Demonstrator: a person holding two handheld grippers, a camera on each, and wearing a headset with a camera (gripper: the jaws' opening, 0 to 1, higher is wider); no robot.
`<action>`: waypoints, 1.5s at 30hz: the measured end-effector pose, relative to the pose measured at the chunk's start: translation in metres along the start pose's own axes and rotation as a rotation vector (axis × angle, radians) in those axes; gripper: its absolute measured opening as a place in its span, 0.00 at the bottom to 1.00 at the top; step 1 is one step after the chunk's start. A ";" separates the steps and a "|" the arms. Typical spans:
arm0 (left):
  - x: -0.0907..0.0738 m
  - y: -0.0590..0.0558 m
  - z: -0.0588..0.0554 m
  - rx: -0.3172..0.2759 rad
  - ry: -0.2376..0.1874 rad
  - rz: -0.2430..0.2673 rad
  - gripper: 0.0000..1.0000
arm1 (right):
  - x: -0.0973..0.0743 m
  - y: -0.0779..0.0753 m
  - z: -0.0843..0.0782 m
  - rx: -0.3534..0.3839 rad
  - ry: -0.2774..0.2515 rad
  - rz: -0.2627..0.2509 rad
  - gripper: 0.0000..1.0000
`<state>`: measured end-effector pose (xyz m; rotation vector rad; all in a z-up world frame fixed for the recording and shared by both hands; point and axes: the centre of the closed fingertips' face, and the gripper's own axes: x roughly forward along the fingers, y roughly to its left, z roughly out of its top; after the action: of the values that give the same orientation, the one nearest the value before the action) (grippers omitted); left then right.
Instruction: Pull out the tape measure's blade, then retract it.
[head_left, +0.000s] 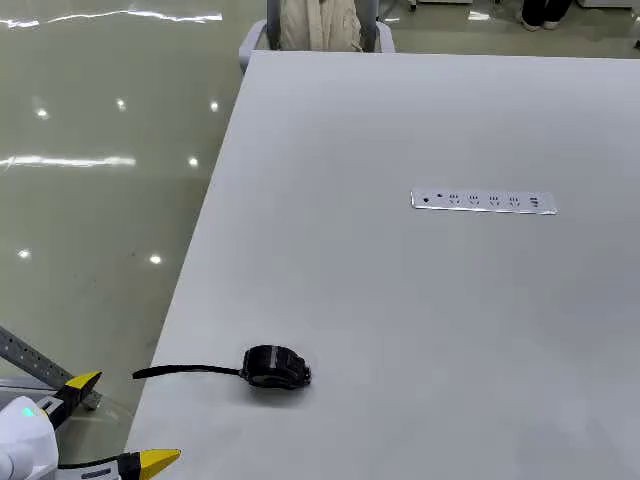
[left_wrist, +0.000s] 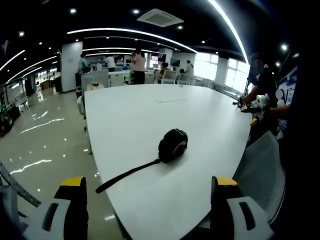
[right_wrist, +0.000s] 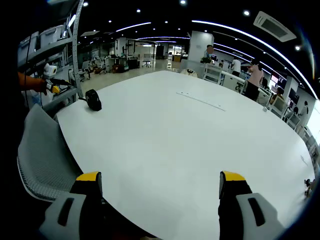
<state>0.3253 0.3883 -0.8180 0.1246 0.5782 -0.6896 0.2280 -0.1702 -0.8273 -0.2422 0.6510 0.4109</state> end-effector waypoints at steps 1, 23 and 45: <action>0.000 0.000 0.000 0.004 -0.001 -0.001 1.00 | 0.000 0.000 0.000 0.000 0.000 0.000 1.00; -0.001 -0.013 0.004 0.033 -0.006 -0.015 1.00 | -0.004 -0.001 -0.005 0.004 0.002 0.018 1.00; -0.005 -0.005 0.003 0.037 0.020 -0.005 1.00 | -0.003 -0.003 -0.009 -0.017 0.019 0.014 1.00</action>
<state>0.3207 0.3867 -0.8124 0.1649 0.5855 -0.7053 0.2225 -0.1771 -0.8316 -0.2584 0.6686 0.4283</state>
